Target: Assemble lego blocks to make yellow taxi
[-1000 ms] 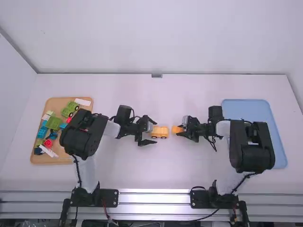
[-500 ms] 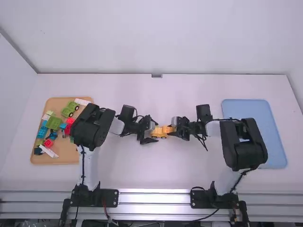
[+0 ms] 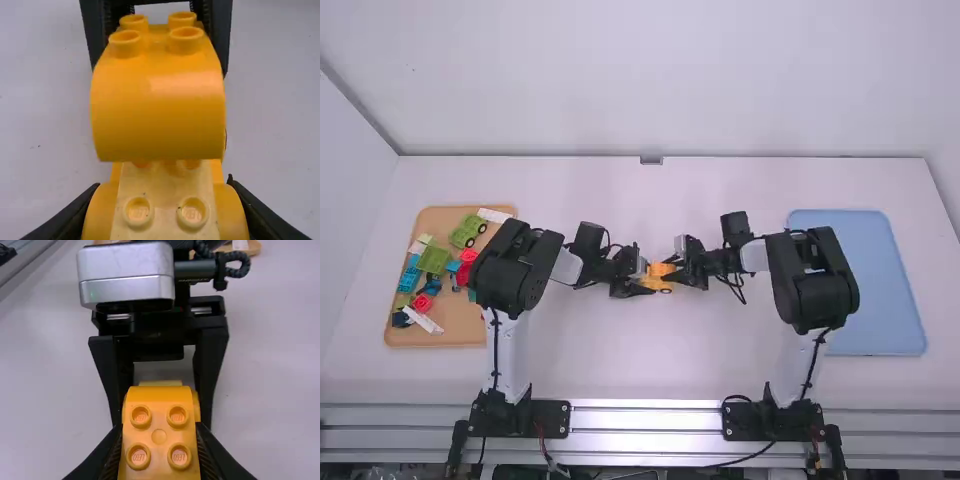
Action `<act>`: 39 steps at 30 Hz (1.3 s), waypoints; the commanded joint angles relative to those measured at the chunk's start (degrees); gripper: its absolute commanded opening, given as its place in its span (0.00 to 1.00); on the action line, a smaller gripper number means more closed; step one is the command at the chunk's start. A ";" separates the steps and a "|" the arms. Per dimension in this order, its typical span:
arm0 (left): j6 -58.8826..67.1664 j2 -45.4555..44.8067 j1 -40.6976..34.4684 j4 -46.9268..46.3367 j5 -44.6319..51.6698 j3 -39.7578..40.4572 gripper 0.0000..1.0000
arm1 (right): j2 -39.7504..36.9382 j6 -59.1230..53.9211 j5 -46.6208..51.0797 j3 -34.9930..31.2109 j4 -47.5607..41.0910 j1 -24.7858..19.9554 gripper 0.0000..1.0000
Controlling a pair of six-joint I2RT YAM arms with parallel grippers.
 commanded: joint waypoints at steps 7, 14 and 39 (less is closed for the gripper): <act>-2.97 0.76 -0.63 2.19 -1.44 0.63 0.47 | 0.68 0.11 0.02 -0.55 2.21 0.24 0.04; -2.97 0.76 -0.81 1.92 -1.46 0.57 0.43 | 0.68 2.89 4.81 -1.03 5.01 3.72 0.04; 0.46 0.76 -1.01 -4.44 -1.11 0.59 0.33 | 0.68 1.60 9.88 -0.22 1.49 4.68 0.01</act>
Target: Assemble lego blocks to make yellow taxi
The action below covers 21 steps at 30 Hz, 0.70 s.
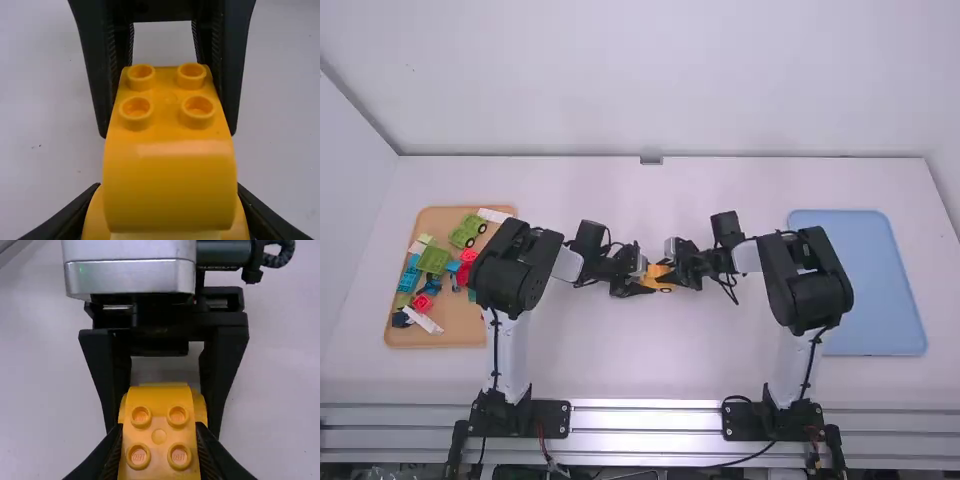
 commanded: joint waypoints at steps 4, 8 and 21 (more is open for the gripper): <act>-1.25 0.76 -0.85 -0.24 -1.01 -0.85 0.33 | 0.59 2.51 8.24 -0.52 -0.33 2.64 0.00; -1.09 0.76 -0.96 -0.22 -1.05 -0.83 0.31 | 0.59 3.89 13.25 -0.52 -1.77 3.78 0.00; -2.29 0.76 -0.85 1.33 -1.01 -0.85 0.28 | 0.59 -0.61 12.90 -5.86 0.63 1.60 0.00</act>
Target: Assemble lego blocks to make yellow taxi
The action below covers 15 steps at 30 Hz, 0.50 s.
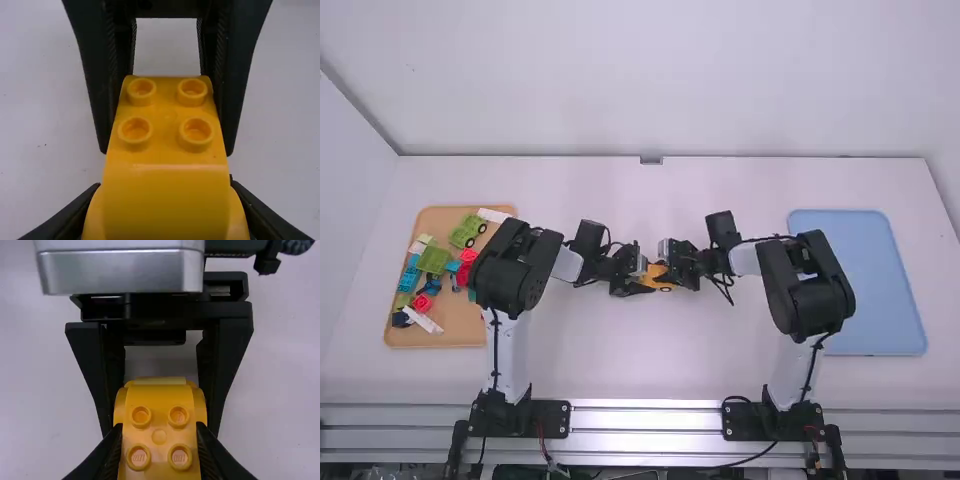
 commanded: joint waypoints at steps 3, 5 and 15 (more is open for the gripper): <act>-3.23 0.76 -0.90 0.87 -0.44 -0.63 0.30 | 2.84 -1.36 2.47 -6.97 4.61 -1.05 0.01; -2.78 0.76 -0.68 0.81 -0.44 -0.63 0.30 | 2.84 -1.29 0.31 -8.17 7.45 -1.88 0.12; -2.84 0.76 -0.96 -0.31 -1.14 -0.63 0.29 | 2.21 7.63 -10.99 -3.06 11.17 -4.87 0.93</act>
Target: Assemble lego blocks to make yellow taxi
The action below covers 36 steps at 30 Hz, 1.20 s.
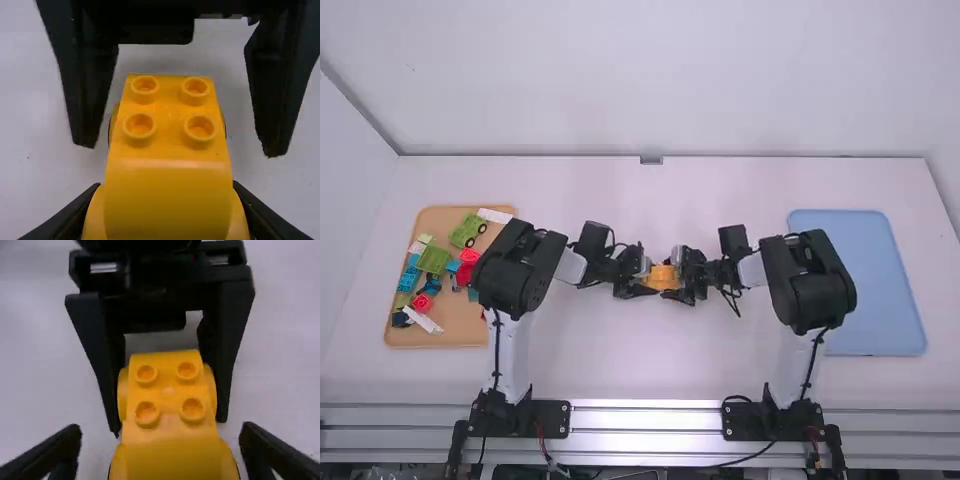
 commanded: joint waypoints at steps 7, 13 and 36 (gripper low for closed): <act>-0.87 0.76 0.39 -1.70 -2.16 -0.44 0.74 | -6.62 -4.52 -4.13 3.10 -8.44 -4.63 0.99; -4.66 -1.81 0.63 -5.31 -8.20 -0.44 0.99 | -7.08 -6.80 5.03 0.94 -11.32 -5.01 0.99; -35.74 -50.64 3.28 -32.24 -60.85 -0.44 0.99 | 3.61 2.25 19.56 7.87 -7.28 11.04 0.79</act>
